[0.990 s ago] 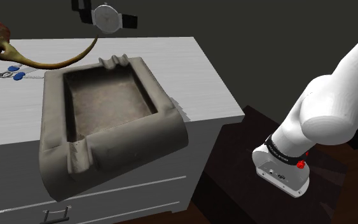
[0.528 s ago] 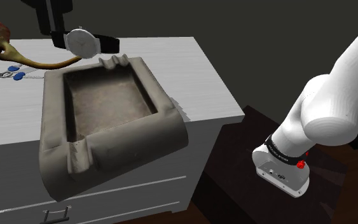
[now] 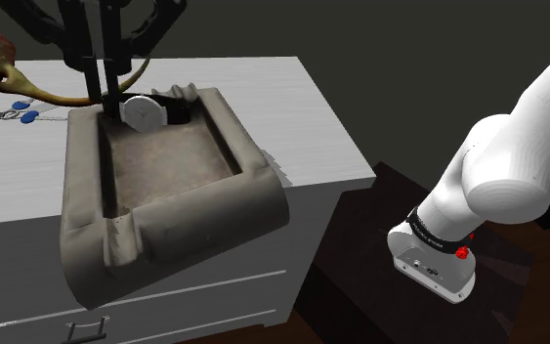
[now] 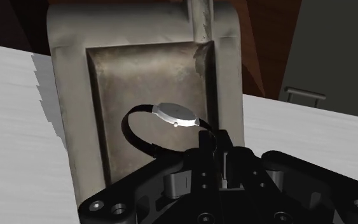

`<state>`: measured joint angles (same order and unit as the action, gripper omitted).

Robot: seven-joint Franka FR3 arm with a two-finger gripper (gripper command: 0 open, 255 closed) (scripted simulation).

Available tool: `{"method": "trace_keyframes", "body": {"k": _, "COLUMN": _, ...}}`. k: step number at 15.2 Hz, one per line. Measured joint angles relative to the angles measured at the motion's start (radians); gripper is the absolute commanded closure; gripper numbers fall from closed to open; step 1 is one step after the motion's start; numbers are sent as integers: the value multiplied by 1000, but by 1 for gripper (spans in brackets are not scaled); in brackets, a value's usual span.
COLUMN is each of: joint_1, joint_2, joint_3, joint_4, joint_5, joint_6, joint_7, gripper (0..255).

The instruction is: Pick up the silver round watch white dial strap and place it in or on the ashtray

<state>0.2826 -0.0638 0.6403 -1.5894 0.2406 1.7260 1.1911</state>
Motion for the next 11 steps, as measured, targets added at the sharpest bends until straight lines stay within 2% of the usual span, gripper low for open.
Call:
{"method": "trace_keyframes", "body": {"k": 4, "joint_1": -1, "joint_2": -23, "joint_3": -4, "joint_4": -78, "joint_5": 17, "joint_6": 57, "joint_7": -21, "gripper": 255}}
{"method": "trace_keyframes", "body": {"k": 11, "joint_1": -1, "joint_2": -24, "joint_3": -3, "joint_4": -97, "joint_5": 19, "joint_6": 74, "joint_7": -24, "gripper": 255}}
